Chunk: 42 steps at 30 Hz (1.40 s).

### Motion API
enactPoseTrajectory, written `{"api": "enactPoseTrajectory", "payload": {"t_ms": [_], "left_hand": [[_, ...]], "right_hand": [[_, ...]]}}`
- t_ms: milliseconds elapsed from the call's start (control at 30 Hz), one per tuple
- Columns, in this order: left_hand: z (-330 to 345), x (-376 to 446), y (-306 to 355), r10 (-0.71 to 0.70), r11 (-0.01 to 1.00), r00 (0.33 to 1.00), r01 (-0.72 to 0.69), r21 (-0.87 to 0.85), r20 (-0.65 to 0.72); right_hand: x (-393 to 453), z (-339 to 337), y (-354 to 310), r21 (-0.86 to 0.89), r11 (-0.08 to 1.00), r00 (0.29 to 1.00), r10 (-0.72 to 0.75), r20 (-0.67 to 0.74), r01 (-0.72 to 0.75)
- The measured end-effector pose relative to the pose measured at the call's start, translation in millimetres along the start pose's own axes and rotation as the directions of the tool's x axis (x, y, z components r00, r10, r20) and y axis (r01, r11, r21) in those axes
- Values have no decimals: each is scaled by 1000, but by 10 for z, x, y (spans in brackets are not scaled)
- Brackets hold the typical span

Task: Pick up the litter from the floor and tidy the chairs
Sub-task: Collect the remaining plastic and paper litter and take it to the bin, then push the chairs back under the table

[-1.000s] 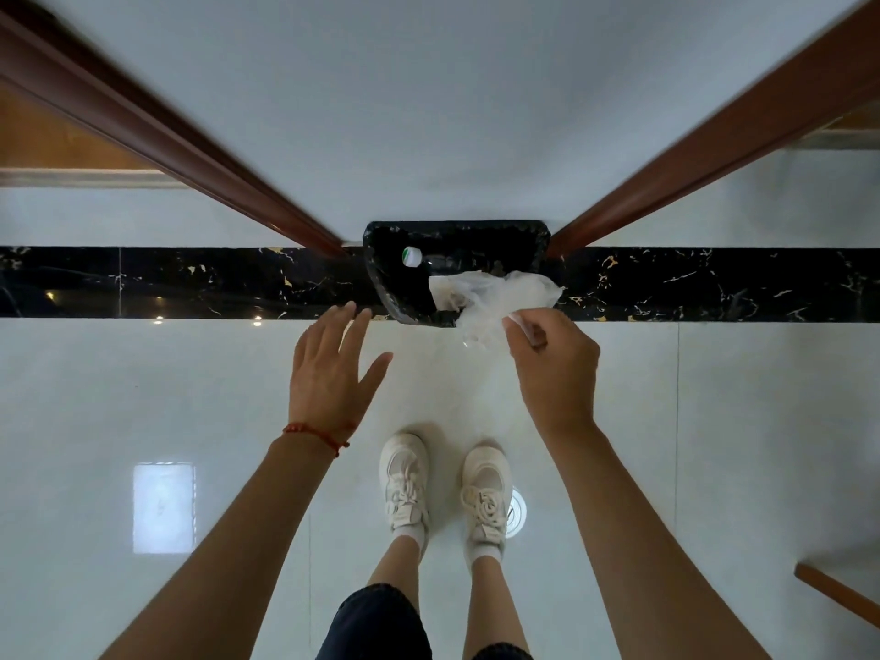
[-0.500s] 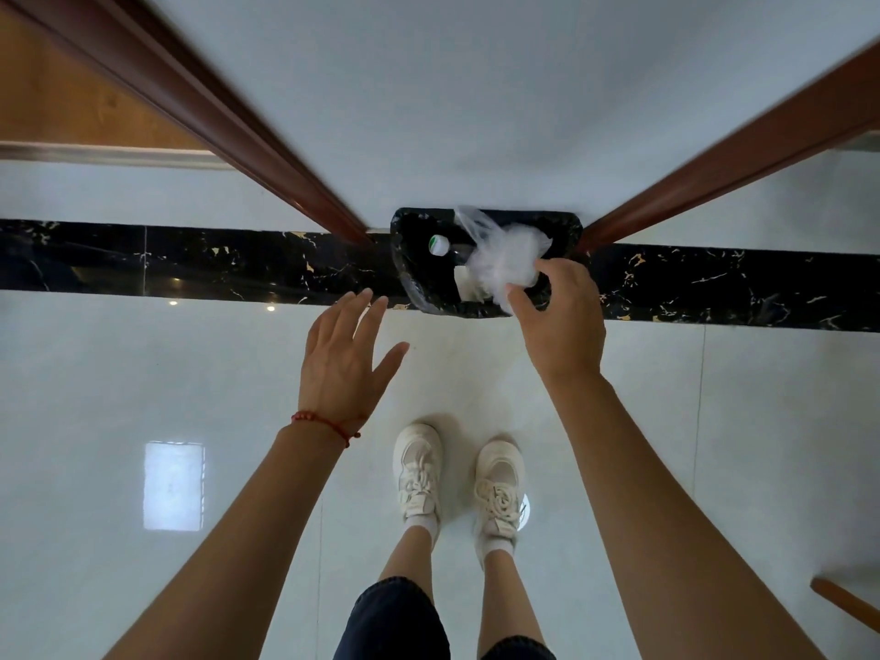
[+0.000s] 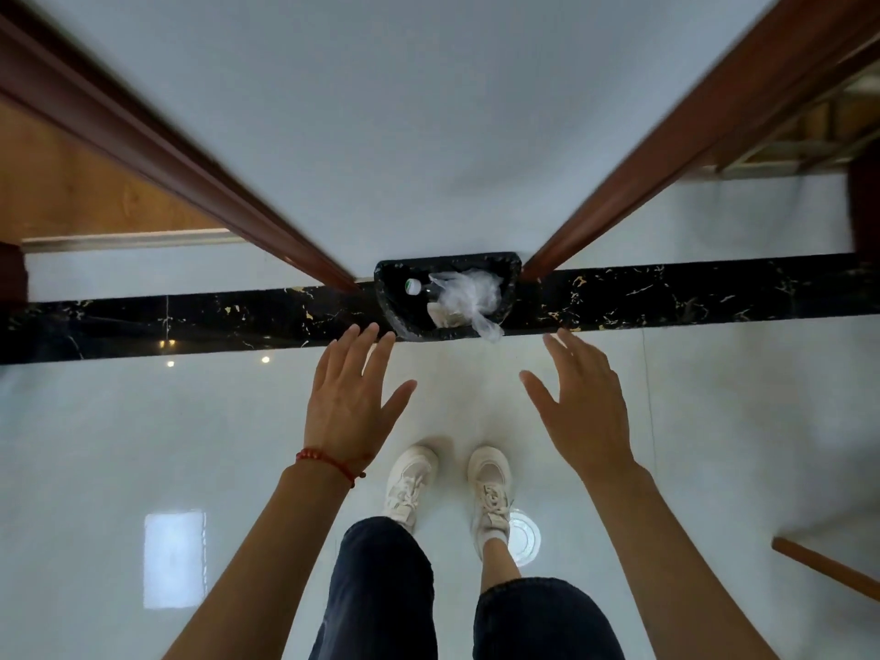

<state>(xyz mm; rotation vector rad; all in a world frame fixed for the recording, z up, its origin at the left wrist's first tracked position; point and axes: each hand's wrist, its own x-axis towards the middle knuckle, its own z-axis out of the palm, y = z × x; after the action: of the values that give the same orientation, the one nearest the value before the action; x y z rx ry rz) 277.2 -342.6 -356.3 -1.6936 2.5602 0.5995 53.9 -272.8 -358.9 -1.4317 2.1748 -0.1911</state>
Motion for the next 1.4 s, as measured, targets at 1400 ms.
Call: {"api": "enactPoseTrajectory", "payload": {"t_ms": [1400], "left_hand": [[-662, -2896, 4518, 904, 213, 231, -973, 88, 361]], "right_hand": [[-6001, -1387, 1690, 529, 405, 272, 910, -314, -746]]}}
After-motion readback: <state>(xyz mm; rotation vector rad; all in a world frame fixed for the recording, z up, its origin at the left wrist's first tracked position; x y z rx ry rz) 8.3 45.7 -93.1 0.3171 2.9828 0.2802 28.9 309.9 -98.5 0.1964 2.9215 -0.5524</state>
